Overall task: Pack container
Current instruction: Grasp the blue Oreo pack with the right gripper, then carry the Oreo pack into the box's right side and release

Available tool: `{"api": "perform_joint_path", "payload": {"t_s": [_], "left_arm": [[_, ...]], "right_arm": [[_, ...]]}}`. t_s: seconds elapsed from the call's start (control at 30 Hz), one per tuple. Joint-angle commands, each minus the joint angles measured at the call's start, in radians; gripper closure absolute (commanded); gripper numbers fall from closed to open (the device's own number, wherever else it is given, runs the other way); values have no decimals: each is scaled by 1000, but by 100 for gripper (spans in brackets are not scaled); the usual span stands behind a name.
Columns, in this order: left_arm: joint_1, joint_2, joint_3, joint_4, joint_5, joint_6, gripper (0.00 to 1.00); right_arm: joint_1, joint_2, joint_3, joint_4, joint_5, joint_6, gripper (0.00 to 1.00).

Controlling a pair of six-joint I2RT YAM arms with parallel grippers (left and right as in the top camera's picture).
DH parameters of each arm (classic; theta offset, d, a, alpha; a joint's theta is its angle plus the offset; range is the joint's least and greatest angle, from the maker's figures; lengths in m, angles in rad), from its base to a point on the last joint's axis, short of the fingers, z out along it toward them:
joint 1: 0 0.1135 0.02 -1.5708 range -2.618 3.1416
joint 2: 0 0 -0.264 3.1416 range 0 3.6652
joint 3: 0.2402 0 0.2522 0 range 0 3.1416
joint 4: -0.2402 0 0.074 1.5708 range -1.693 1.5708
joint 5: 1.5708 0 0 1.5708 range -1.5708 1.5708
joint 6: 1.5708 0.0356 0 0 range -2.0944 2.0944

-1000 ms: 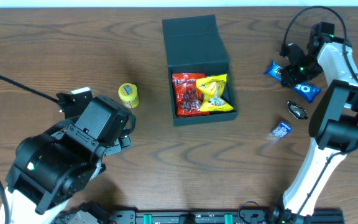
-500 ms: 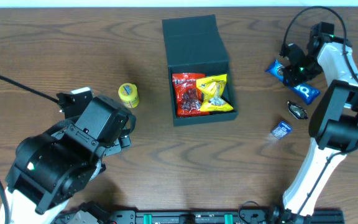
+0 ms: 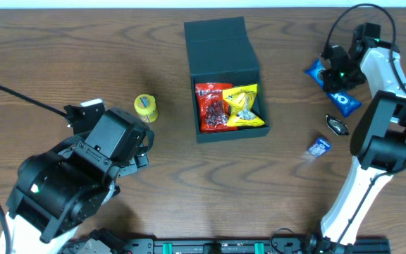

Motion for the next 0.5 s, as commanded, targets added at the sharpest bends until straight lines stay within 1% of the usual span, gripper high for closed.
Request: {"api": "perform_joint_path", "payload": {"t_s": [0.0, 0.07, 0.2, 0.23, 0.33, 0.37, 0.47], "left_arm": [[2, -4, -4, 0, -14, 3, 5], [2, -4, -4, 0, -14, 3, 5], [2, -4, -4, 0, -14, 3, 5], [2, -4, -4, -2, -14, 3, 5], [2, -4, -4, -8, -13, 3, 5], [2, -4, -4, -10, -10, 3, 5], [2, -4, -4, -14, -2, 3, 5]], "right_arm": [[-2, -111, 40, -5, -152, 90, 99], [3, -187, 41, -15, -224, 132, 99], [34, -351, 41, -45, -234, 198, 99], [48, -396, 41, -48, -233, 233, 99], [97, -513, 40, -73, -234, 377, 99], [122, -555, 40, -94, -234, 459, 99], [181, -611, 40, -135, -235, 621, 99]]}}
